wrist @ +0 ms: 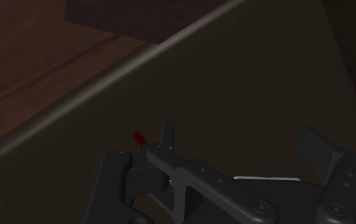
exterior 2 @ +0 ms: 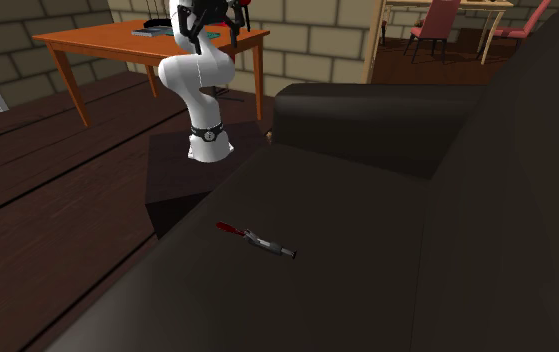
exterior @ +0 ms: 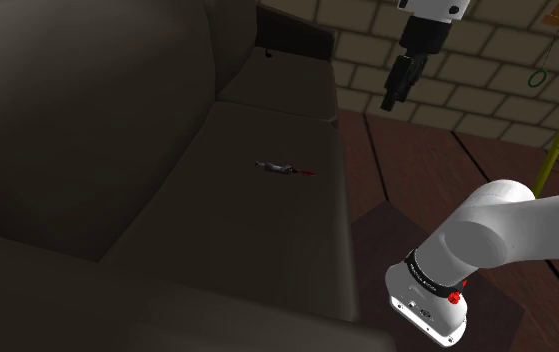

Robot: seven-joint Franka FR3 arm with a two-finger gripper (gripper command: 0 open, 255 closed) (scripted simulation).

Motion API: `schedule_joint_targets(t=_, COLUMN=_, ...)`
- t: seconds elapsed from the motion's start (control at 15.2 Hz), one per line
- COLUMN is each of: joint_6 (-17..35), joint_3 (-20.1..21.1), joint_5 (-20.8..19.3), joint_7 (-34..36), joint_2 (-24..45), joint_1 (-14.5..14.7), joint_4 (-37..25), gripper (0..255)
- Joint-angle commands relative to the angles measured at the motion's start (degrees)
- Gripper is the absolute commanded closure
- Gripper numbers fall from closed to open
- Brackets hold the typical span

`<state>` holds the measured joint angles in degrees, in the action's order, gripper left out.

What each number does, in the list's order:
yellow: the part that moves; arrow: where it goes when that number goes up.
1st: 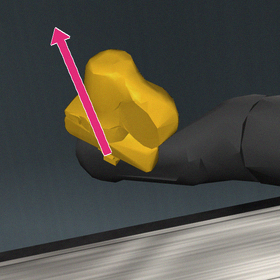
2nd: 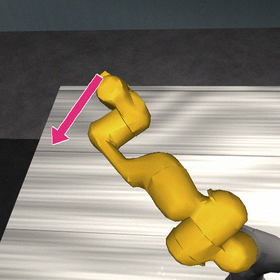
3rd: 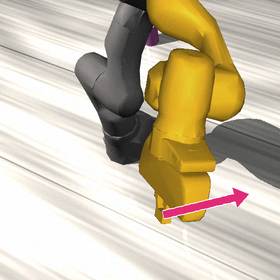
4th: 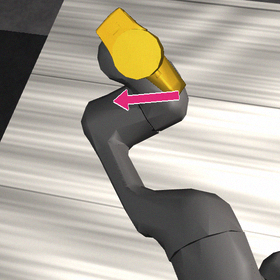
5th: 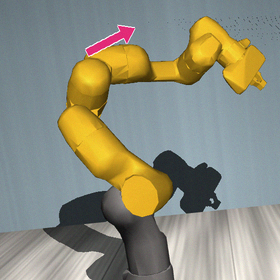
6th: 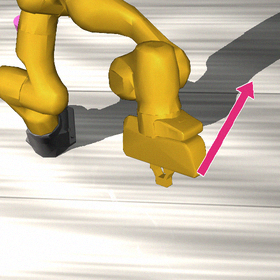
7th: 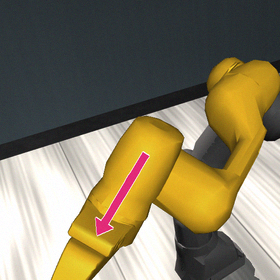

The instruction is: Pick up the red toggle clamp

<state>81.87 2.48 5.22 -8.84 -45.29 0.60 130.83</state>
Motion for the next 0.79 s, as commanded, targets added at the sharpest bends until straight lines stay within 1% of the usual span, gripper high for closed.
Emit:
schedule_joint_targets(t=0.0, joint_6=0.00, joint_3=0.00, joint_5=0.00, joint_7=0.00, joint_2=0.00, joint_1=0.00, joint_4=0.00, gripper=0)
schedule_joint_targets(t=0.4, joint_6=12.03, joint_3=-0.92, joint_5=0.32, joint_7=-2.21, joint_2=5.80, joint_1=-0.27, joint_4=6.20, gripper=0)
schedule_joint_targets(t=0.73, joint_6=22.11, joint_3=-1.63, joint_5=0.90, joint_7=-4.15, joint_2=12.93, joint_1=-0.38, joint_4=9.15, gripper=0)
